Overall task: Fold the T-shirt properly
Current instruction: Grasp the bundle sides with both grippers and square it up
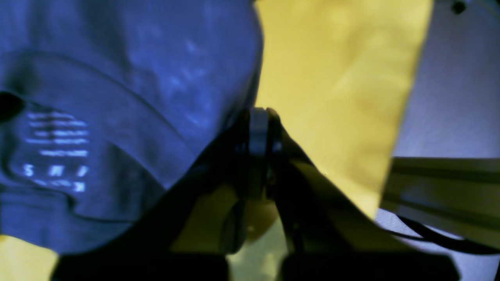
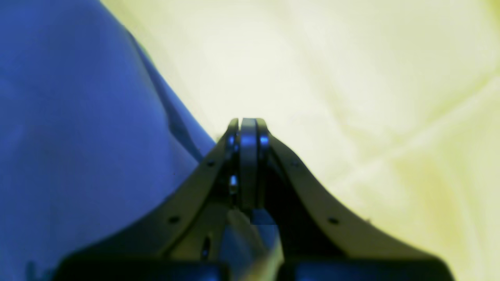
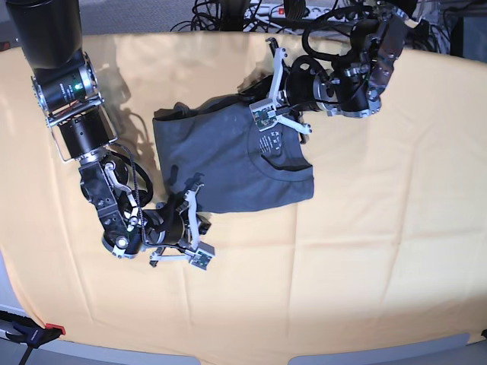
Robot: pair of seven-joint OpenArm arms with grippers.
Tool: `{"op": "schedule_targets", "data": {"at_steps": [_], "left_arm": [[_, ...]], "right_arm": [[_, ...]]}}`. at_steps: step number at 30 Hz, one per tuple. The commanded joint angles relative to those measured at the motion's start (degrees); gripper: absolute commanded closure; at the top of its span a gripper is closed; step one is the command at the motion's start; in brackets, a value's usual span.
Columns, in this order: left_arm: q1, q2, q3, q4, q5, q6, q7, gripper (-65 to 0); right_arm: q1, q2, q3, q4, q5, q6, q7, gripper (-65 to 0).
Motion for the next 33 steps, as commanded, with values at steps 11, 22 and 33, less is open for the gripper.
{"op": "schedule_targets", "data": {"at_steps": [11, 22, 33], "left_arm": [[-9.18, -0.11, 3.87, -9.31, 3.23, 3.98, -2.95, 0.0], [-10.12, -2.54, 3.87, -9.33, 7.26, 3.91, -7.28, 0.0], [-22.4, -3.89, 3.87, -23.28, 13.77, 1.01, -27.08, 0.0]], "right_arm": [[-5.33, 3.56, 0.37, 0.76, 0.79, -0.07, 1.03, 0.0], [-8.15, 13.11, 0.42, 15.17, 25.59, -0.07, -15.39, 0.0], [-29.49, 13.73, 3.54, 33.73, 19.93, -6.05, -15.72, 0.0]]}}
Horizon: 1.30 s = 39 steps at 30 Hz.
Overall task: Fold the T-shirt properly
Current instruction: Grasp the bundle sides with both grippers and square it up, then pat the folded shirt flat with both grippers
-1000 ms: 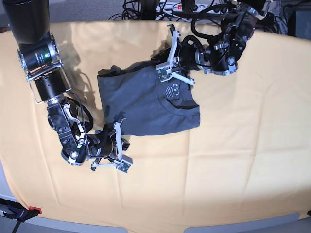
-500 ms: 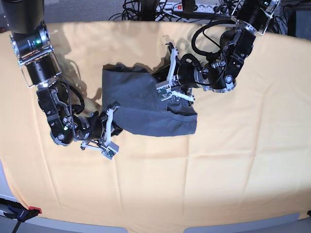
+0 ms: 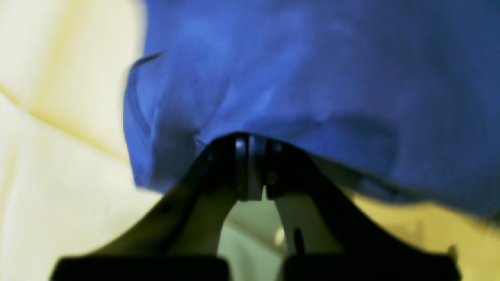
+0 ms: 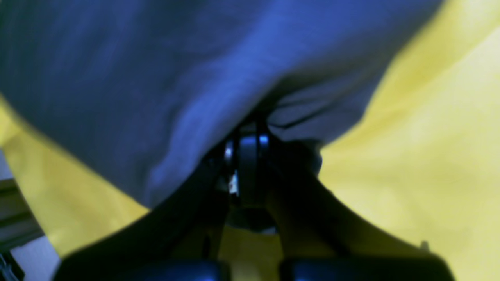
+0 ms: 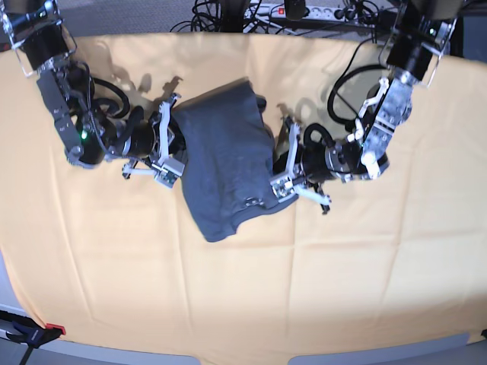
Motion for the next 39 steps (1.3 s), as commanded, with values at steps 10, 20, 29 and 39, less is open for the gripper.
{"op": "schedule_targets", "data": {"at_steps": [10, 20, 29, 39], "left_arm": [[-13.6, -0.39, -0.42, -6.25, -0.74, -2.86, -4.48, 0.0], [-16.31, -0.37, -3.78, 1.46, -19.61, 2.95, 17.11, 0.0], [-12.26, 3.48, -12.46, 2.6, -43.25, -4.1, 24.55, 0.0], [-0.2, 7.45, -12.41, 1.81, -22.01, -4.1, 8.55, 0.0]], "right_arm": [[-14.84, -4.37, 7.48, 11.96, -13.11, -8.41, -1.25, 0.0], [-17.81, -4.85, 19.71, 16.63, -28.7, -25.2, 1.95, 0.0], [-17.92, -6.71, 23.58, 21.55, -8.28, -10.27, 6.34, 0.0], [-18.51, -10.34, 23.58, 19.69, 1.75, 1.66, 4.04, 0.0]]}}
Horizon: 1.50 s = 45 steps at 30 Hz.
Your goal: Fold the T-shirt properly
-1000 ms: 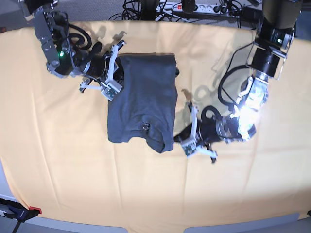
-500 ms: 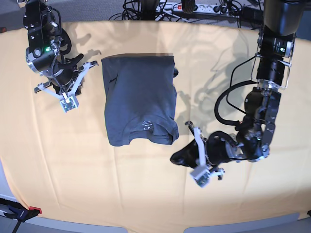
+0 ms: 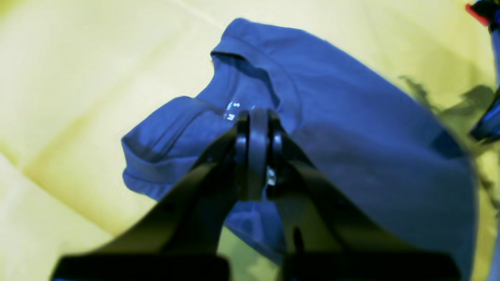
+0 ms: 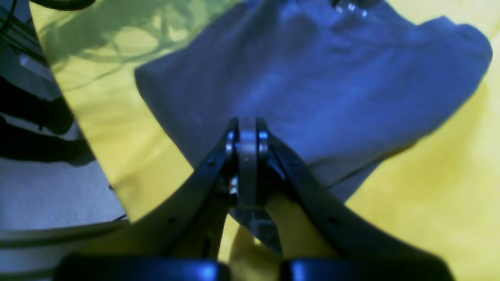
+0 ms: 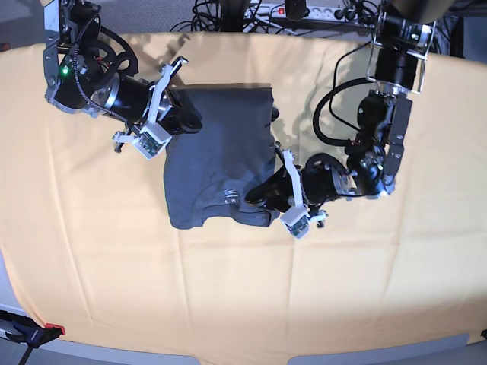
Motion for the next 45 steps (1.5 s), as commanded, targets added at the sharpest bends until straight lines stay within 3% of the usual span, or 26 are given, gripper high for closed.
{"op": "schedule_targets", "data": {"at_steps": [1, 5, 11, 15, 17, 21, 24, 28, 33, 36, 41, 45], "left_arm": [[-0.5, 0.11, -0.33, 0.63, 0.61, -0.36, -2.58, 0.0], [1.03, 0.26, -0.33, 0.59, 6.75, -0.36, -3.96, 0.0], [2.21, 0.24, -0.33, -0.37, 15.74, 0.87, -8.2, 0.0], [2.19, 0.07, -0.33, -4.13, 17.22, 4.55, -9.64, 0.0], [1.92, -0.9, -0.35, -3.63, 16.41, 4.5, -8.72, 0.0], [1.09, -4.24, -2.03, 3.08, 6.97, 4.35, -1.38, 0.0], [2.36, -5.97, -6.21, 10.45, -3.54, 3.58, 7.82, 0.0], [6.51, -7.52, -13.66, 16.81, -19.54, 0.0, 16.72, 0.0], [14.14, -8.31, -23.5, 22.86, -38.62, -0.36, 25.18, 0.0], [18.99, -8.31, -30.08, 26.1, -43.89, -0.36, 28.87, 0.0], [27.23, -8.31, -40.79, 31.91, -52.88, -0.36, 36.13, 0.0], [36.74, -8.31, -47.65, 38.56, -52.88, -0.36, 37.38, 0.0]], "right_arm": [[-0.31, 0.48, 0.31, -0.13, 0.94, 0.63, 1.14, 0.0], [-1.75, 0.46, 0.31, -4.87, -3.3, 3.19, 1.29, 0.0], [-2.54, 0.63, 0.31, -7.82, -7.82, 2.12, 0.87, 0.0], [-2.47, 0.63, 0.31, -7.26, -7.8, -0.46, 0.37, 0.0], [-2.36, 0.63, 0.33, -4.96, -7.56, -1.2, 0.46, 0.0], [-2.21, 0.61, 2.54, 4.37, -7.34, -1.36, 1.16, 0.0], [-2.84, 0.61, 7.69, 9.99, -4.48, -1.33, 1.09, 0.0], [-2.84, 0.61, 18.47, 10.73, 7.85, 0.63, 0.63, 0.0], [-3.82, 0.48, 36.02, 10.73, 29.42, 5.03, -9.27, 0.0], [-7.34, 1.05, 45.46, 10.73, 39.94, 5.41, -14.21, 0.0], [-14.78, 0.9, 57.59, 10.71, 39.94, 5.41, -19.85, 0.0], [-20.59, 0.79, 64.3, 10.71, 39.94, 5.41, -21.16, 0.0]]}}
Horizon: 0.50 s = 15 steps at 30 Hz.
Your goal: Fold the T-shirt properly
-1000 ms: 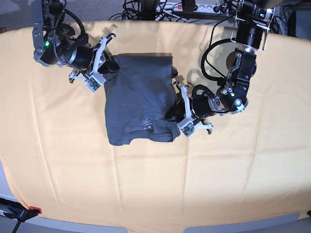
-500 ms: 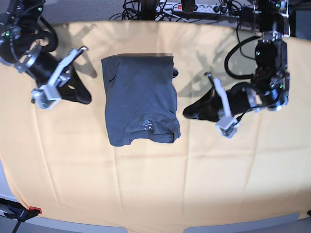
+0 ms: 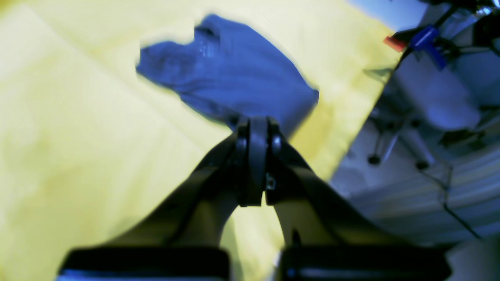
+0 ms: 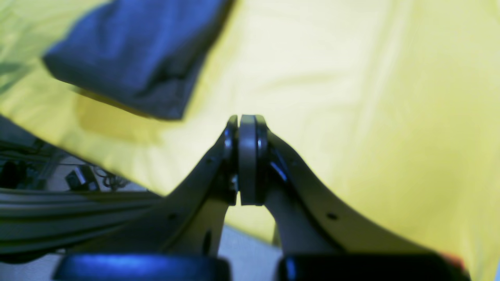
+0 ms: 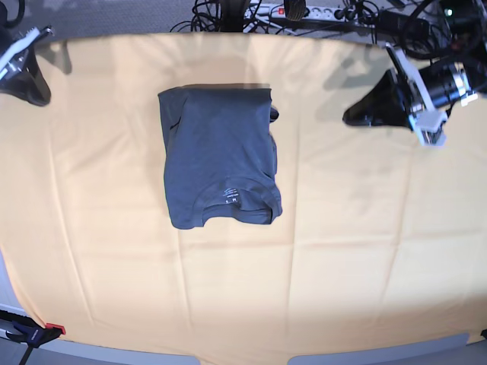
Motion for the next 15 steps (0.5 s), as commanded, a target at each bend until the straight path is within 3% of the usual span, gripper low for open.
{"op": "schedule_targets", "data": {"at_steps": [1, 6, 10, 15], "left_arm": [[3.08, -0.7, -1.62, 2.47, -1.43, -0.32, -0.59, 0.0], [21.22, -0.72, -5.75, 10.23, -1.43, 0.13, 0.44, 0.0], [37.0, -0.7, -6.23, 11.15, -0.74, 2.64, 1.99, 0.0], [51.1, 0.17, -6.16, 11.15, 1.79, 2.36, 3.86, 0.0]], "right_arm": [[-1.86, 0.79, 1.55, 0.74, 1.17, 0.14, -0.04, 0.0], [-11.91, 0.79, 3.39, -0.22, 1.17, 0.13, -0.76, 0.0], [-22.34, 0.85, 2.99, -3.54, 1.17, -0.2, -0.76, 0.0], [-33.48, 2.03, -3.45, -12.04, 1.17, 0.13, -0.76, 0.0]]}}
